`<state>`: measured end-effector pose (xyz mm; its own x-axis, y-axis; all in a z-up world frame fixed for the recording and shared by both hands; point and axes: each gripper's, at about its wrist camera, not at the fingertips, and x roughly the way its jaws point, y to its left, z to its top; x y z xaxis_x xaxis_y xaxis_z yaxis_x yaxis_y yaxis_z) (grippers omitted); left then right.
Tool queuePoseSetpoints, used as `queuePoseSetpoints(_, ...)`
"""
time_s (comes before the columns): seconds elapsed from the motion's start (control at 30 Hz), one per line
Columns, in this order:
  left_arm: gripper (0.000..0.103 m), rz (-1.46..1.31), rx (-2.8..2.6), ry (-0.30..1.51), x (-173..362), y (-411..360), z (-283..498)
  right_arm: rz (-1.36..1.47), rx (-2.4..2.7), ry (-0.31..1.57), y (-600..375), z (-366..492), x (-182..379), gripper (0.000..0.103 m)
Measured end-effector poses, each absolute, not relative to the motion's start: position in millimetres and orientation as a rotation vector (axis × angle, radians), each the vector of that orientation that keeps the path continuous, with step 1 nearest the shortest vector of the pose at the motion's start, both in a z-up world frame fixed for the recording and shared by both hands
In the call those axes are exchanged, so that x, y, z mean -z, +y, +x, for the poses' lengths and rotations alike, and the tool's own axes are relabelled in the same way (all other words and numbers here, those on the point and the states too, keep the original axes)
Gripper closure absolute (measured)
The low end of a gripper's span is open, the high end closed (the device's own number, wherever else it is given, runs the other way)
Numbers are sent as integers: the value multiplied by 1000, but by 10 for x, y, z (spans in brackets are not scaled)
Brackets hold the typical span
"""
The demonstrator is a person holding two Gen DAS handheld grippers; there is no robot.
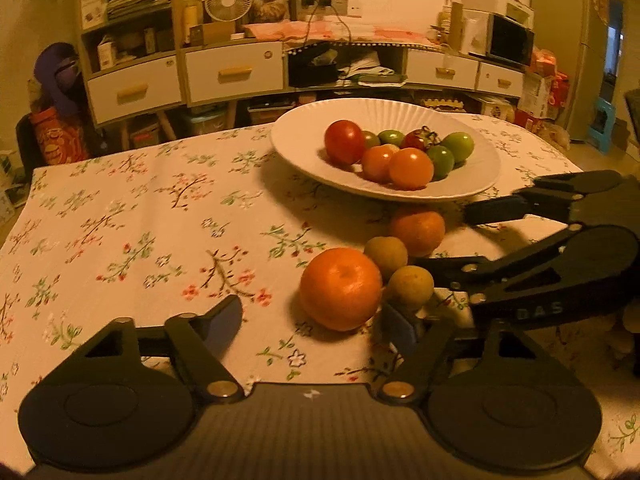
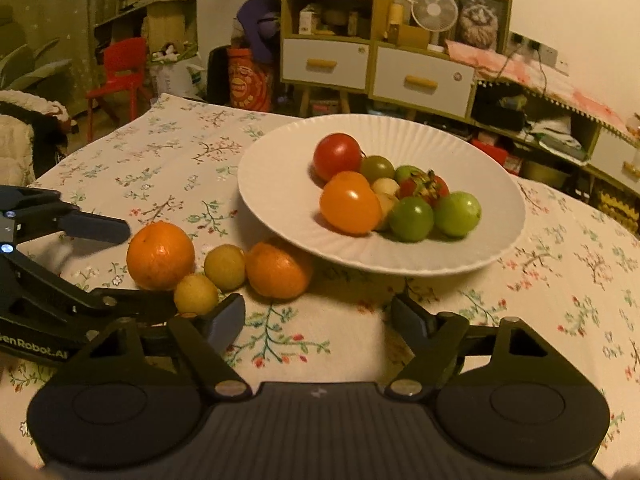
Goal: Organize fruits
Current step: 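Grasp the large mandarin with the left tool while the right tool grasps the other mandarin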
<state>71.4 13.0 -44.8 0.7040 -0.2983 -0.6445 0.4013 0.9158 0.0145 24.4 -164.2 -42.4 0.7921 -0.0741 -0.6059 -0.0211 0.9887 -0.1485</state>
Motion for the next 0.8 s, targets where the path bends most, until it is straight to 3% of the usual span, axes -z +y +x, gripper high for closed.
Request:
queuePoseSetpoints(0.47,69,189,445,668,414,54,696,-125,-35,644,-1613,319,384,60)
queuePoseSetpoints(0.57,70,200,444,665,412,38,690,-128,-54,647,-1586,319,375,70)
queuePoseSetpoints(0.8,71,195,440,676,405,54,688,-112,-58,652,-1572,298,360,71)
